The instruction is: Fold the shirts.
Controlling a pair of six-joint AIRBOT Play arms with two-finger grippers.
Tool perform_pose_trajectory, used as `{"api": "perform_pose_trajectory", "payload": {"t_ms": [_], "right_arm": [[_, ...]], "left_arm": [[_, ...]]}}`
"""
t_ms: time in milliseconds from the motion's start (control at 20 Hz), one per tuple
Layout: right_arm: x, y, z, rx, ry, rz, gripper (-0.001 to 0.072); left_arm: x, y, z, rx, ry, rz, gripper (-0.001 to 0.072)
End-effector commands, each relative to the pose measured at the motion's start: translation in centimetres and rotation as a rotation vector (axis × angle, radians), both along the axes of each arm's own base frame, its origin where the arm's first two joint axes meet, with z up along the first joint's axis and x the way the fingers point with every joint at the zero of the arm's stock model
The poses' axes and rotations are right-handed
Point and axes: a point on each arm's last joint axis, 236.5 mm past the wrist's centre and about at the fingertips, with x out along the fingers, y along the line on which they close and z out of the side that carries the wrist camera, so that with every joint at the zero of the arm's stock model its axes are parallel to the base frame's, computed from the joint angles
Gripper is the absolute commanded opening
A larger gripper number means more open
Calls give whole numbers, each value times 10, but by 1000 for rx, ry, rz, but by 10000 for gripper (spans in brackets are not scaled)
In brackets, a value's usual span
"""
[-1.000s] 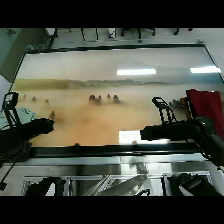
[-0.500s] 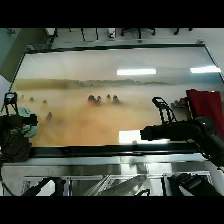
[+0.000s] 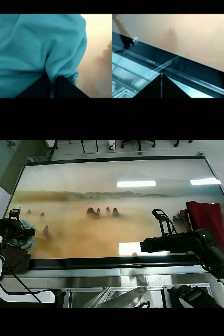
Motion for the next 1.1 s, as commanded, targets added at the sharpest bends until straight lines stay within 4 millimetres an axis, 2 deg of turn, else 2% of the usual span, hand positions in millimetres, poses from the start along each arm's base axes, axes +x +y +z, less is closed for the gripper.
{"api": "perform_pose_trajectory", "payload": {"t_ms": [0,100,200,250,300,350,450,550,600,700,800,950,1050], "right_arm": [[0,0,0,1,-1,1,20],[0,0,0,1,-1,1,20],[0,0,0,1,-1,1,20],[0,0,0,1,-1,1,20],[0,0,0,1,-1,1,20],[0,0,0,1,-1,0,20],[1,0,1,2,-3,-1,20],[1,0,1,2,-4,-1,20],[1,0,1,2,-4,-1,20],[1,1,0,3,-3,-1,20],[0,0,0,2,-2,-1,20],[0,0,0,1,0,0,20],[-5,-1,-1,-6,18,8,21]], "left_arm": [[20,-15,48,-39,-15,25,15],[59,-53,111,-75,-184,-27,15],[91,-116,190,-151,-376,-124,15],[97,-151,224,-194,-450,-183,15],[98,-191,257,-250,-512,-254,15],[92,-232,281,-313,-548,-327,15],[69,-311,314,-438,-594,-468,15],[40,-376,316,-530,-571,-582,15],[24,-403,306,-562,-536,-622,15],[-7,-453,270,-615,-429,-695,15],[-29,-488,231,-641,-335,-738,15],[-40,-519,180,-662,-242,-714,32],[-41,-528,159,-675,-181,-674,575]]}}
